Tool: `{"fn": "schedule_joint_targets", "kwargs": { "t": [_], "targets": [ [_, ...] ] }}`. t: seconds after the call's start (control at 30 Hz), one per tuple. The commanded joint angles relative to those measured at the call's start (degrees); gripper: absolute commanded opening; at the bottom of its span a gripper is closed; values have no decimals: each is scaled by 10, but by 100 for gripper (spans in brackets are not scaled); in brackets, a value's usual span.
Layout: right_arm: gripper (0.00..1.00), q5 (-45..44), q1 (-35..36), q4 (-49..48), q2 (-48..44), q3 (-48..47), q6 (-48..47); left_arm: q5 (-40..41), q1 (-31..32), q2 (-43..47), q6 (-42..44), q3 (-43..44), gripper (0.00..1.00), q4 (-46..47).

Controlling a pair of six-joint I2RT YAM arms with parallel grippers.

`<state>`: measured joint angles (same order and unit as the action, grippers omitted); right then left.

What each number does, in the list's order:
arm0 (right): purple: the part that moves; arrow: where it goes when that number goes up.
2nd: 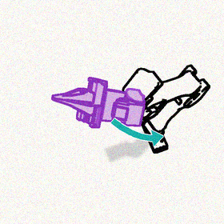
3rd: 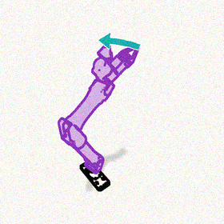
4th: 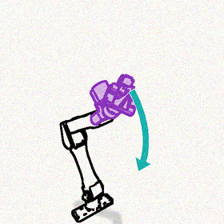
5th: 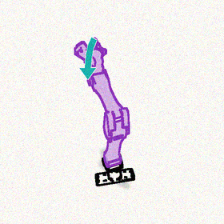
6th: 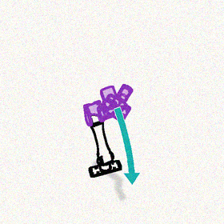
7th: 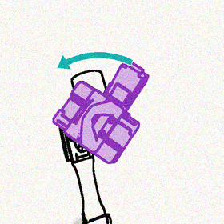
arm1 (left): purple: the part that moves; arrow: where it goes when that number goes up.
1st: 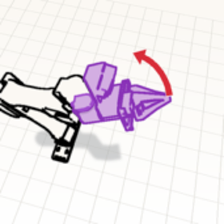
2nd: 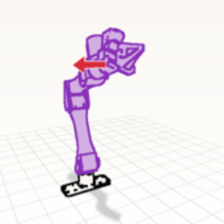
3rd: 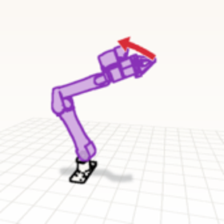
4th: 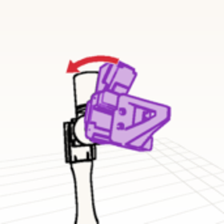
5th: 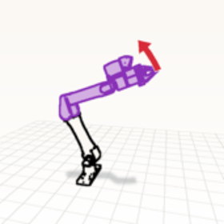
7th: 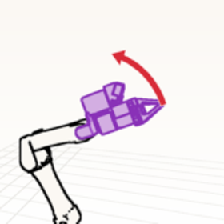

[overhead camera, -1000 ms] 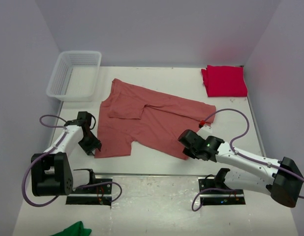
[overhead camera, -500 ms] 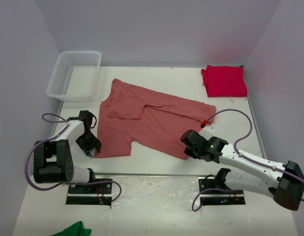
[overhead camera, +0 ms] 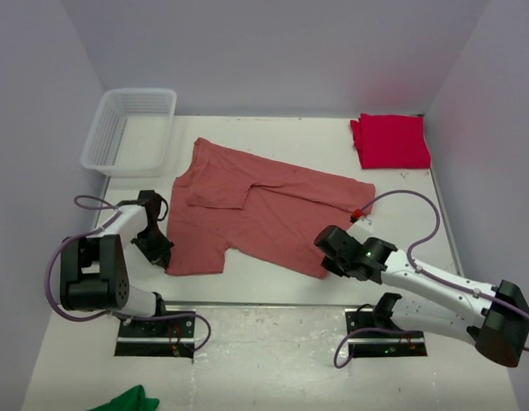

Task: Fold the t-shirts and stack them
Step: Grap the side of the flattened tshirt closest away from the robot with both arms

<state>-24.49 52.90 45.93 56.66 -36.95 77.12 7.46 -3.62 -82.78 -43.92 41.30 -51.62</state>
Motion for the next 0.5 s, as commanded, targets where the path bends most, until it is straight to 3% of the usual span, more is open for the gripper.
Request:
{"fn": "schedule_joint_targets", "kwargs": {
  "t": [0.0,0.17,0.47],
  "targets": [
    [0,-11,-1,15,16,-15,11,-2,-9,9,3,4,0,4],
    [0,-36,-1,76,54,-44,32,-36,-10,50,7,2,0,-10],
    [0,-73,-8,140,37,-78,36,-34,-10,114,33,69,0,-26]
  ]
}}
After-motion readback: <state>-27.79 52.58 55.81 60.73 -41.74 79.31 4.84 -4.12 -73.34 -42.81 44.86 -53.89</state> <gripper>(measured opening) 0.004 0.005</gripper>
